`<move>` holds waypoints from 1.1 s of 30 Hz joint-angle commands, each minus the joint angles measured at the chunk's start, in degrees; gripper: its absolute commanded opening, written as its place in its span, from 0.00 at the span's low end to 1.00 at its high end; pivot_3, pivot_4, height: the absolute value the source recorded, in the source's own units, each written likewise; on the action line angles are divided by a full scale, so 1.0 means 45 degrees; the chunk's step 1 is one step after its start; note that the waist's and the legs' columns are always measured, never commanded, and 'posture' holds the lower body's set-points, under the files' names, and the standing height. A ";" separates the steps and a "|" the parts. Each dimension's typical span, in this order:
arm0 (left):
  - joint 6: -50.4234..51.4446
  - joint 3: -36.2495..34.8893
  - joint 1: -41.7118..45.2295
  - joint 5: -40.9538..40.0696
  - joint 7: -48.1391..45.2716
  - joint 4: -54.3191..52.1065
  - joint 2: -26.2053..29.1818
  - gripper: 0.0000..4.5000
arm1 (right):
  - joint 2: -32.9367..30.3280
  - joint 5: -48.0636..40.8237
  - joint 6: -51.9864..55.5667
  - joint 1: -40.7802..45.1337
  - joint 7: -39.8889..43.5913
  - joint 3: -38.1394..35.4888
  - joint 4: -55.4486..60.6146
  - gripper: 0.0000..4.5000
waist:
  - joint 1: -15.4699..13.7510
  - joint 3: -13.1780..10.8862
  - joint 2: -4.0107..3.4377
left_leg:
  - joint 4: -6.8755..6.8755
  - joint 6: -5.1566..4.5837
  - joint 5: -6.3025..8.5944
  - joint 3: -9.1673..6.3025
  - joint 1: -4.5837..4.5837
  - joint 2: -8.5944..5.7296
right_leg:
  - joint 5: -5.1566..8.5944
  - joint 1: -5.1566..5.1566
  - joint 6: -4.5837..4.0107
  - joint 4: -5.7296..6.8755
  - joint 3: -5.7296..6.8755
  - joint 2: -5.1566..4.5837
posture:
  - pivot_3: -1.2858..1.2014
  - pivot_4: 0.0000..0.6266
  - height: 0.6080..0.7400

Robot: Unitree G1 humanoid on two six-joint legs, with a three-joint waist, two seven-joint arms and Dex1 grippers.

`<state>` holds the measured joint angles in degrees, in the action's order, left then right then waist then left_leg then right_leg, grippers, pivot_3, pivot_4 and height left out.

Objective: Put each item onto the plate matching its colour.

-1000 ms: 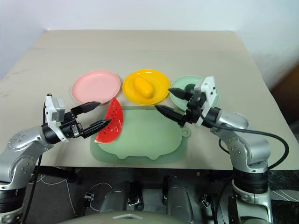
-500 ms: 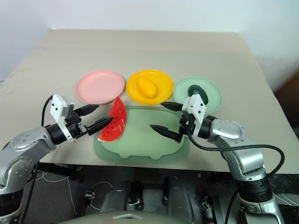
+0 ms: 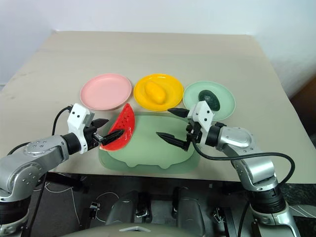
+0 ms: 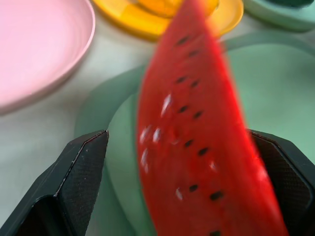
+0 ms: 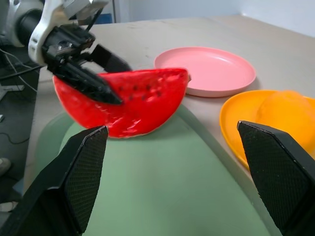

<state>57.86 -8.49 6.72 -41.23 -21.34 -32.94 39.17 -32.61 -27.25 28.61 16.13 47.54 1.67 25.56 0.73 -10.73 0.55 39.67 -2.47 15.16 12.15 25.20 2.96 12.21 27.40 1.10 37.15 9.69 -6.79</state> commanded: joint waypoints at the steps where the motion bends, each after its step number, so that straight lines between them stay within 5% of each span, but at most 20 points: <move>1: -0.0571 0.0346 -0.0491 0.0676 -0.0628 0.0289 0.0452 0.86 | -0.0112 -0.0185 0.0313 0.0609 -0.0234 -0.0137 0.0351 1.00 | -0.0006 0.0002 -0.0002 | 0.0000 0.0000 0.0000 0.0000 0.0000 0.0000 | 0.0005 0.0001 -0.0009 -0.0001 0.0000 0.0000 | 0.52 0.24 0.67; 5: -0.1127 0.0646 -0.0571 0.1061 -0.1136 0.0766 0.0561 0.59 | -0.0174 -0.0185 0.0507 0.0857 -0.0331 -0.0215 0.0271 1.00 | -0.0039 0.0010 -0.0006 | 0.0000 0.0002 0.0002 -0.0005 -0.0001 -0.0001 | 0.0023 -0.0002 -0.0042 -0.0008 0.0000 -0.0008 | 0.52 0.24 0.67; 7: -0.1407 0.0741 -0.0523 0.1272 -0.1250 0.0995 0.0529 0.53 | -0.0191 -0.0166 0.0609 0.0960 -0.0388 -0.0223 0.0266 1.00 | -0.0039 0.0014 -0.0013 | 0.0000 0.0001 0.0003 -0.0004 -0.0001 -0.0003 | 0.0023 -0.0003 -0.0045 -0.0011 0.0000 -0.0013 | 0.52 0.24 0.67; 12: -0.2114 0.0478 -0.0194 0.1354 -0.1571 0.1274 0.0397 0.53 | -0.0178 -0.0203 0.0890 0.1094 -0.0537 -0.0195 0.0417 1.00 | -0.0037 0.0017 -0.0014 | 0.0000 0.0001 0.0002 -0.0004 -0.0003 -0.0003 | 0.0019 -0.0006 -0.0054 -0.0011 0.0000 -0.0016 | 0.52 0.24 0.67; 18: -0.1998 -0.0152 0.2482 0.1352 -0.1248 0.2621 0.0458 0.53 | -0.0118 -0.0377 0.1320 0.1157 -0.0831 -0.0173 0.0900 1.00 | -0.0079 0.0006 0.0002 | 0.0009 -0.0001 0.0001 -0.0005 0.0023 -0.0003 | 0.0015 0.0012 -0.0050 -0.0009 0.0001 -0.0013 | 0.52 0.24 0.67; 27: -0.1928 0.1030 0.8083 0.3611 0.0048 0.8031 -0.0380 0.53 | -0.0241 -0.0400 0.1272 0.0866 -0.0820 -0.0200 0.0965 1.00 | -0.0045 0.0004 0.0009 | 0.0039 -0.0017 0.0005 -0.0008 0.0035 -0.0002 | -0.0011 0.0003 0.0000 0.0008 0.0018 0.0005 | 0.52 0.24 0.67; 33: -0.2833 0.1723 0.9645 0.5034 -0.0144 1.1016 -0.1023 0.53 | -0.0183 -0.0056 0.0564 0.0250 -0.0707 -0.0047 0.0679 1.00 | 0.0001 0.0002 0.0014 | 0.0044 -0.0021 0.0006 -0.0005 0.0038 -0.0002 | -0.0007 0.0005 0.0010 0.0012 0.0024 0.0006 | 0.52 0.24 0.67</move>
<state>46.56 -0.49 48.09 -20.02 -21.51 15.54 34.45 -33.30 -27.70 33.08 17.42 44.22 1.90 27.75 0.73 -10.73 0.61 39.88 -2.56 15.19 12.13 25.37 2.96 12.18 27.43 1.15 37.22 9.79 -6.76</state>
